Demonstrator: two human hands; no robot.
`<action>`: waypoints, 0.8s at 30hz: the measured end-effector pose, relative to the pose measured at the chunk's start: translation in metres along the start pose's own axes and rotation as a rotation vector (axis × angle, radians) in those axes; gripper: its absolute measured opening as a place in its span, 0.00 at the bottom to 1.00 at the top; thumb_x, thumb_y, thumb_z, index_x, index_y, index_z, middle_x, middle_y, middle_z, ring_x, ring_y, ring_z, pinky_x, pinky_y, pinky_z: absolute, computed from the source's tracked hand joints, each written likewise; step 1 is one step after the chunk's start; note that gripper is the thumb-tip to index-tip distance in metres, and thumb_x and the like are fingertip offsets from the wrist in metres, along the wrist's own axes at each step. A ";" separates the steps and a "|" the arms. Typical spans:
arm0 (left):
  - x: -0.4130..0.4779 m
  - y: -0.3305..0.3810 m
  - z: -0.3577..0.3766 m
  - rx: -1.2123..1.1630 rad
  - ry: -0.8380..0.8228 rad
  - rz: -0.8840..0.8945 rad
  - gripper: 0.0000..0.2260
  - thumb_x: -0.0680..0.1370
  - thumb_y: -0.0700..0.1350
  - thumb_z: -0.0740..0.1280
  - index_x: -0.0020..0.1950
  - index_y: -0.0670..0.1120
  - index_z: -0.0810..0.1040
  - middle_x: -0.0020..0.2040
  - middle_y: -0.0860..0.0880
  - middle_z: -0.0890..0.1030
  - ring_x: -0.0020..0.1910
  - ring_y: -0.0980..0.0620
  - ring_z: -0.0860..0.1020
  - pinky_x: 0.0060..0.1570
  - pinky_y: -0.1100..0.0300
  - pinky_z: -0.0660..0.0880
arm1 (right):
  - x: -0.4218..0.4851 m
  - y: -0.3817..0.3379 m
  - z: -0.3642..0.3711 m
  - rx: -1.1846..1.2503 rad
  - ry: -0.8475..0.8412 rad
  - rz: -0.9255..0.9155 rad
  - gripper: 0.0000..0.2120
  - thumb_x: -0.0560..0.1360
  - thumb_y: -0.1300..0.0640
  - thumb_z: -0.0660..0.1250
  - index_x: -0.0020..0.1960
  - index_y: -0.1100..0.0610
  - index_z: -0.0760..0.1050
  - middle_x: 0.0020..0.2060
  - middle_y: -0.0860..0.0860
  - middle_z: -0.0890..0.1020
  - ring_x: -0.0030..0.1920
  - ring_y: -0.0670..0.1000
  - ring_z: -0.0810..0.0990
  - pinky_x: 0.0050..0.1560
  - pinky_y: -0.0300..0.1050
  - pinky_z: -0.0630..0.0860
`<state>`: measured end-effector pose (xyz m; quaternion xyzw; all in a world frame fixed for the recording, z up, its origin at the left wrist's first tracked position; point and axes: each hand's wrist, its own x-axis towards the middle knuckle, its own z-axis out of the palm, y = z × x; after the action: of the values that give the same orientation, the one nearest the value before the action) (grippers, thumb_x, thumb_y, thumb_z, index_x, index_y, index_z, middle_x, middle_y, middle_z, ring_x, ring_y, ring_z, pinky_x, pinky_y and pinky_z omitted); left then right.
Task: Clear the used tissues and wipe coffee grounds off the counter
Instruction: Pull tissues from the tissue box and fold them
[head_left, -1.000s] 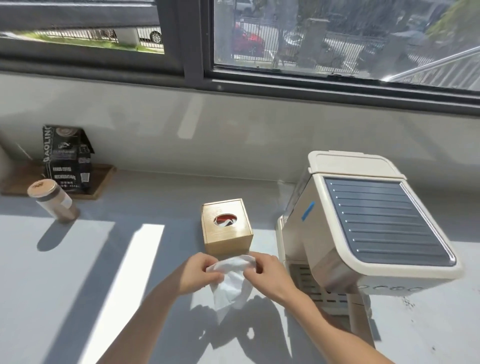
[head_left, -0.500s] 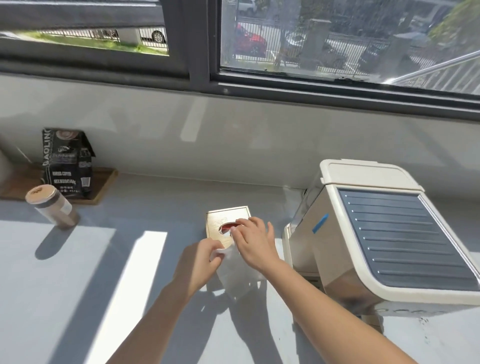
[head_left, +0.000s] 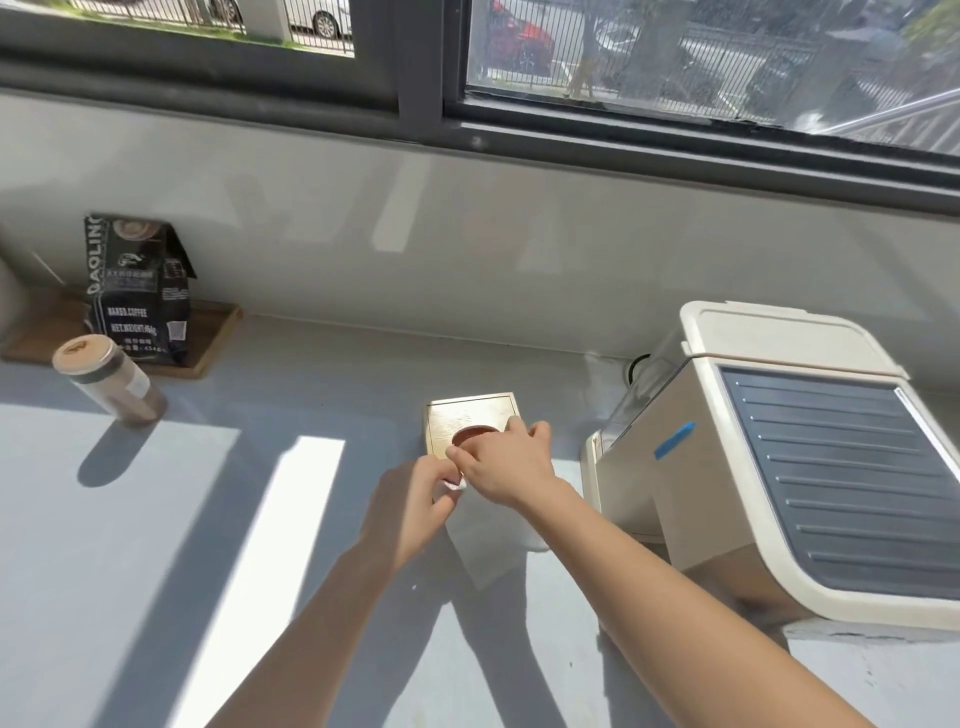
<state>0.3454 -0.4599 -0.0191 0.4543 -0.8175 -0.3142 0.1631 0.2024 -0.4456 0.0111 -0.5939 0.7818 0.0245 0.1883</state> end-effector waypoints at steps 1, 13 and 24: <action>0.000 0.000 0.000 -0.003 0.003 0.000 0.02 0.73 0.45 0.66 0.45 0.50 0.77 0.42 0.54 0.80 0.43 0.47 0.78 0.44 0.55 0.74 | 0.003 -0.003 -0.002 0.000 -0.056 0.016 0.25 0.79 0.41 0.46 0.45 0.49 0.80 0.44 0.49 0.80 0.59 0.53 0.65 0.56 0.55 0.56; 0.007 0.003 -0.006 -0.066 0.057 -0.061 0.19 0.71 0.46 0.65 0.62 0.55 0.68 0.39 0.53 0.77 0.41 0.45 0.78 0.45 0.52 0.75 | -0.003 0.016 -0.019 0.699 0.298 0.068 0.15 0.78 0.59 0.57 0.50 0.53 0.82 0.52 0.49 0.84 0.59 0.53 0.76 0.59 0.50 0.73; 0.035 0.022 0.011 0.009 0.139 -0.084 0.12 0.70 0.45 0.66 0.52 0.54 0.80 0.48 0.51 0.83 0.45 0.45 0.79 0.39 0.59 0.69 | -0.019 0.029 0.000 0.776 0.227 -0.073 0.12 0.71 0.50 0.67 0.53 0.49 0.80 0.50 0.42 0.82 0.54 0.41 0.78 0.55 0.38 0.73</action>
<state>0.3065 -0.4764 -0.0136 0.5095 -0.7858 -0.2848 0.2045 0.1797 -0.4200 0.0121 -0.5050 0.7273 -0.3450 0.3116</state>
